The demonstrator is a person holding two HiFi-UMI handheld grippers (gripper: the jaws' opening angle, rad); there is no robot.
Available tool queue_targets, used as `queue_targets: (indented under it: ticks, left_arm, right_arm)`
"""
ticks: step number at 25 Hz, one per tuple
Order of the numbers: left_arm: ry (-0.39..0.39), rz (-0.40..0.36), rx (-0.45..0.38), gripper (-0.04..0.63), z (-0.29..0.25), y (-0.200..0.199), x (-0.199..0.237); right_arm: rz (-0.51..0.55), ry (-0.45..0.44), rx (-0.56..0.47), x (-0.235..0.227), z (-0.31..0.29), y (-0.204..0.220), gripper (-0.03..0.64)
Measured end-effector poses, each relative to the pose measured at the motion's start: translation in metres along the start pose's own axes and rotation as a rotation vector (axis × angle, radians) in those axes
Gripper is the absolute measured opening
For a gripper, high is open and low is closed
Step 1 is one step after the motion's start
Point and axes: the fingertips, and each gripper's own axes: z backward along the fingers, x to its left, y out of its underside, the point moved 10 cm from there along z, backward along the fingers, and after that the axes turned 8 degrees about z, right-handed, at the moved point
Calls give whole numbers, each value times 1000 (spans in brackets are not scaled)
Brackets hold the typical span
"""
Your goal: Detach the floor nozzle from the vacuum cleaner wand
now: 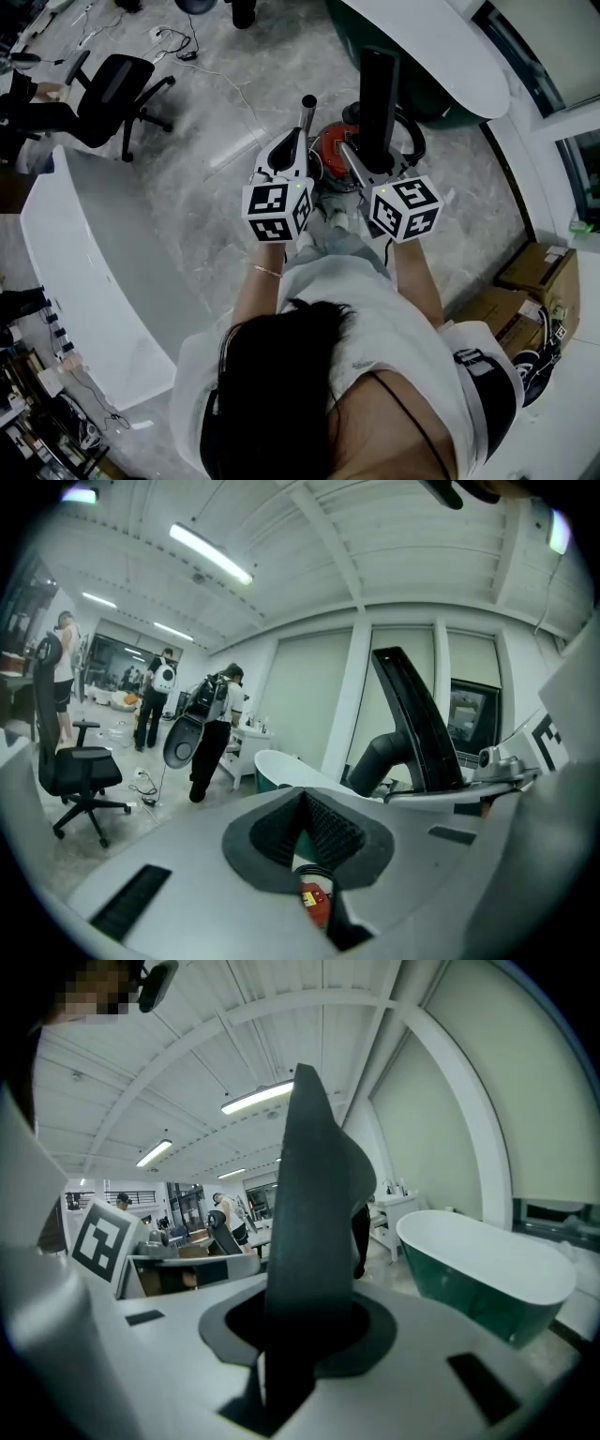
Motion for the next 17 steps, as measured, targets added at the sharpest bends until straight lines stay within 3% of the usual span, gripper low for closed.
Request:
queue_targets:
  ticks: [17]
  left_arm:
    - [49, -19, 15, 3, -9, 11, 10]
  right_arm:
    - [-11, 14, 49, -6, -7, 11, 103]
